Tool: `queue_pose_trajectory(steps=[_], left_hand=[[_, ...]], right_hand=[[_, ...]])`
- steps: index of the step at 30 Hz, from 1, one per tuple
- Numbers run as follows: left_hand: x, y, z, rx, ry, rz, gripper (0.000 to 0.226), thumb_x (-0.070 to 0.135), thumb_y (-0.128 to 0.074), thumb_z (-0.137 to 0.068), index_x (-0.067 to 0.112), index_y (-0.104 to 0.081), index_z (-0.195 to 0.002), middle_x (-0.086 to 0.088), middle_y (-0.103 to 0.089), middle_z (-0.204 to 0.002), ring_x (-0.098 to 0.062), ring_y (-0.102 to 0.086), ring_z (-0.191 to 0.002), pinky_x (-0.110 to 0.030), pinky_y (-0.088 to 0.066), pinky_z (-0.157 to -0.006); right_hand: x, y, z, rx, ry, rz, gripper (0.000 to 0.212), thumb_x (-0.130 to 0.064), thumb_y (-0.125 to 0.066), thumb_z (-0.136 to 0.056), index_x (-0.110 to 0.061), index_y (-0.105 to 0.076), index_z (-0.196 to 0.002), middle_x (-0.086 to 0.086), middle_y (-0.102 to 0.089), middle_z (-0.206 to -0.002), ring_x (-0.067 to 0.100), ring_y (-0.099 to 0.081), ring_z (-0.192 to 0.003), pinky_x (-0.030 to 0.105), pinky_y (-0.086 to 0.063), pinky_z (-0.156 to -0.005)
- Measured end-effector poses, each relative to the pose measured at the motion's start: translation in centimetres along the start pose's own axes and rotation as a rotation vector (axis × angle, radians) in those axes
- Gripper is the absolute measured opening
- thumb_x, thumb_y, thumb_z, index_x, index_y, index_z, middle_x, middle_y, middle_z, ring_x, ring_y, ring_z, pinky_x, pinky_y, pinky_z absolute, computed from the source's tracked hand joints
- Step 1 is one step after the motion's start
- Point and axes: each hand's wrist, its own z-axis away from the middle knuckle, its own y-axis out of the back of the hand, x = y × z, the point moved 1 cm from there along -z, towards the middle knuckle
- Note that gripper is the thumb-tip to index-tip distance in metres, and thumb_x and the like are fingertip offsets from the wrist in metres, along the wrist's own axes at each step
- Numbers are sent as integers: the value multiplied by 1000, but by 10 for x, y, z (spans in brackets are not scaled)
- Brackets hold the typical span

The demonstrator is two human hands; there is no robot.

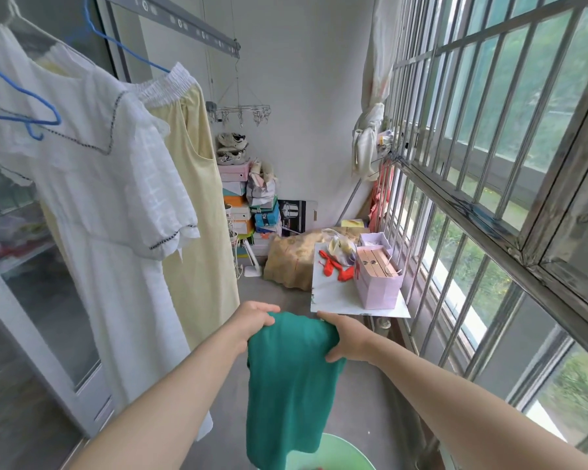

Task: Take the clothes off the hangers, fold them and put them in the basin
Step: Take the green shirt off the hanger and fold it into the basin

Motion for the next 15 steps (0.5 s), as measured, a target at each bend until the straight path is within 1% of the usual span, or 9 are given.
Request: queue_pose_trajectory(steps=[1, 2, 4, 6, 8, 10, 12, 14, 15], left_hand=[[0, 1, 2, 0, 8, -35, 42, -8, -54, -87, 6, -59, -126, -14, -64, -109, -12, -60, -70, -11, -43, -40], [0, 1, 2, -2, 6, -82, 46, -7, -61, -82, 5, -58, -127, -14, -64, -114, -12, -60, -73, -12, -46, -47], [-3, 2, 0, 0, -22, -259, 60, -2, -74, -73, 8, -56, -129, -10, -59, -124, -15, -59, -87, -19, -48, -68], [-7, 2, -2, 12, -48, -448, 68, 7, -80, -66, 13, -56, -129, -6, -56, -127, -17, -56, -101, -25, -48, -84], [-12, 3, -4, 26, -65, -589, 73, 16, -82, -61, 16, -55, -129, -3, -57, -126, -19, -56, -110, -33, -48, -95], [-15, 2, -4, 63, -101, -776, 71, 22, -80, -62, 19, -55, -128, 2, -58, -124, -20, -56, -112, -38, -45, -98], [-16, 0, -1, 138, -141, -946, 60, 23, -74, -67, 22, -56, -125, 4, -59, -122, -22, -56, -113, -39, -39, -101], [-16, 0, 1, 214, -154, -1007, 44, 21, -66, -70, 25, -59, -114, 3, -62, -112, -25, -56, -108, -37, -38, -98], [-17, 2, 0, 246, -157, -994, 33, 22, -63, -69, 26, -61, -101, 3, -63, -103, -26, -56, -103, -35, -39, -91]], right_hand=[[-2, 1, -1, 15, 2, 43, 89, -11, -76, -71, -18, -30, -148, 3, -41, -146, 23, -38, -134, 30, -34, -107], [-4, 2, -3, 34, -1, 70, 83, -11, -76, -71, -15, -37, -144, 4, -46, -140, 24, -42, -130, 30, -39, -103], [-10, 4, -4, 75, 3, 94, 65, -10, -75, -70, -14, -53, -131, 7, -57, -126, 24, -52, -116, 30, -49, -89], [-13, 5, -5, 122, 0, 109, 52, -11, -73, -70, -12, -60, -120, 8, -60, -117, 23, -56, -105, 27, -47, -76], [-13, 4, -6, 155, 16, 118, 46, -10, -73, -71, -10, -61, -115, 8, -61, -113, 23, -55, -97, 25, -41, -69], [-13, 3, -6, 171, 20, 108, 43, -12, -73, -71, -11, -63, -112, 6, -61, -108, 21, -53, -91, 26, -39, -65], [-9, 1, -7, 173, -2, 54, 34, -16, -75, -70, -16, -66, -102, 3, -62, -97, 18, -54, -83, 30, -46, -61], [-2, 1, -10, 163, -20, -74, 26, -22, -80, -68, -14, -67, -90, 4, -67, -90, 20, -60, -81, 33, -49, -68], [1, 1, -10, 144, -15, -181, 25, -23, -81, -69, -13, -68, -87, 6, -70, -91, 22, -64, -84, 34, -51, -74]])
